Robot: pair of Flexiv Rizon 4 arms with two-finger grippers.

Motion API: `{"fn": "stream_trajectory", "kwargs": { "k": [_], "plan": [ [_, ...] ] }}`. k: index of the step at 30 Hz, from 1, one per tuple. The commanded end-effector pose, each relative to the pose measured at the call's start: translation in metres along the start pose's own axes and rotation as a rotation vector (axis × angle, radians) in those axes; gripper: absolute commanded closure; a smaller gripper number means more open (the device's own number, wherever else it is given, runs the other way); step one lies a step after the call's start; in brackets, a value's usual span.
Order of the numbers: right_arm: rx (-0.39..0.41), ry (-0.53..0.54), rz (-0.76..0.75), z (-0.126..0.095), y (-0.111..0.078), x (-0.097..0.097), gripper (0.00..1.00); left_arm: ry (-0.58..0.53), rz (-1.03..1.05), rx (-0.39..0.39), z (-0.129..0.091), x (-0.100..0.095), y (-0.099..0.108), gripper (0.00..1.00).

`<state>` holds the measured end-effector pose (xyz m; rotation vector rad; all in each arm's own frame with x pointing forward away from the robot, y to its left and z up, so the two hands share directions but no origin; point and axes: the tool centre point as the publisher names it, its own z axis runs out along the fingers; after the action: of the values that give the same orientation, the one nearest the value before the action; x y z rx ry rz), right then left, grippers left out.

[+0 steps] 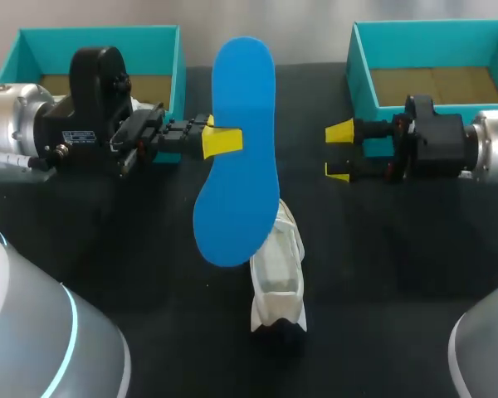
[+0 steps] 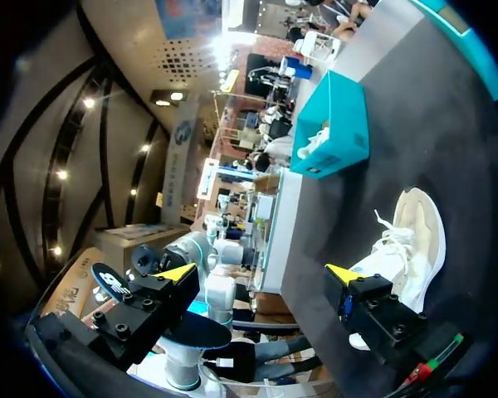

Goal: Take the shoe out of the shoebox, open the shoe tongue, remove and reinsert the insole, then place the shoe into the shoebox

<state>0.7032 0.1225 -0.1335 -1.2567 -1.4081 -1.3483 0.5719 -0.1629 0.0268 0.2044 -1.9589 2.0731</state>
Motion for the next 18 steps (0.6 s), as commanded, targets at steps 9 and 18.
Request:
{"fn": "stream_trajectory", "kwargs": {
  "k": [9, 18],
  "plan": [
    [0.038, 0.001, 0.017, 0.009, 0.012, 0.012, 0.00, 0.088, 0.641, -0.035, -0.005, -0.022, 0.012, 1.00],
    [0.038, 0.001, 0.017, 0.009, 0.012, 0.012, 0.00, 0.088, 0.641, -0.035, -0.005, -0.022, 0.012, 1.00]
  ]
}}
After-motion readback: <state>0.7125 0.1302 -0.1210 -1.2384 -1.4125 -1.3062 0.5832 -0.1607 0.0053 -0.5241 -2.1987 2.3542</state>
